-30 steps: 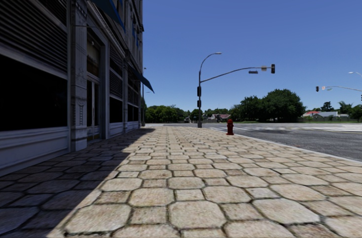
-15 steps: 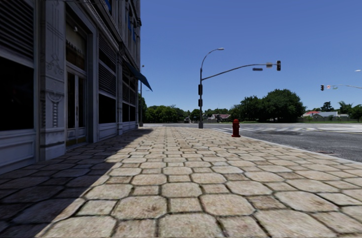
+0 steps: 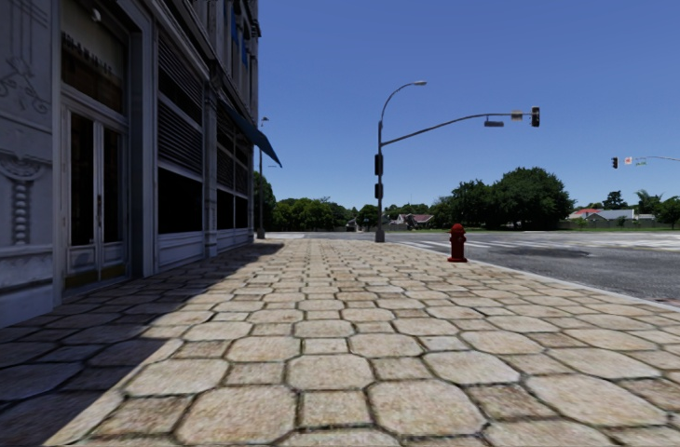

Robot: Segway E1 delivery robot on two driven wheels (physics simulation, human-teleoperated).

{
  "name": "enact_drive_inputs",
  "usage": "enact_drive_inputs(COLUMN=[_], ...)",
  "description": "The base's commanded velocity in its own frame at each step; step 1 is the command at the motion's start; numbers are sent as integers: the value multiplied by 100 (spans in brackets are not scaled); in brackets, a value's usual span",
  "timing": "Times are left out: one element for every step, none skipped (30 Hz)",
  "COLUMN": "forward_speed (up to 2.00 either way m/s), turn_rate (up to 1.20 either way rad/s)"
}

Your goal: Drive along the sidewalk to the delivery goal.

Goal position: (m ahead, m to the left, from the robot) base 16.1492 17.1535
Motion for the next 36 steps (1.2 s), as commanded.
enact_drive_inputs(forward_speed=[200,200,200,200,200,200,200,200,200,200,200,200,200,200,200,200,200,200,200,200,200,200,200,200,200,200,200,200,200,200,200,200,200,200,200,200], turn_rate=[0,0,0,0,0,0,0,0,0,0,0,0,0,0,0,0,0,0,0,0,0,0,0,0,0,0,0,0,0,0,0,0,0,0,0,0])
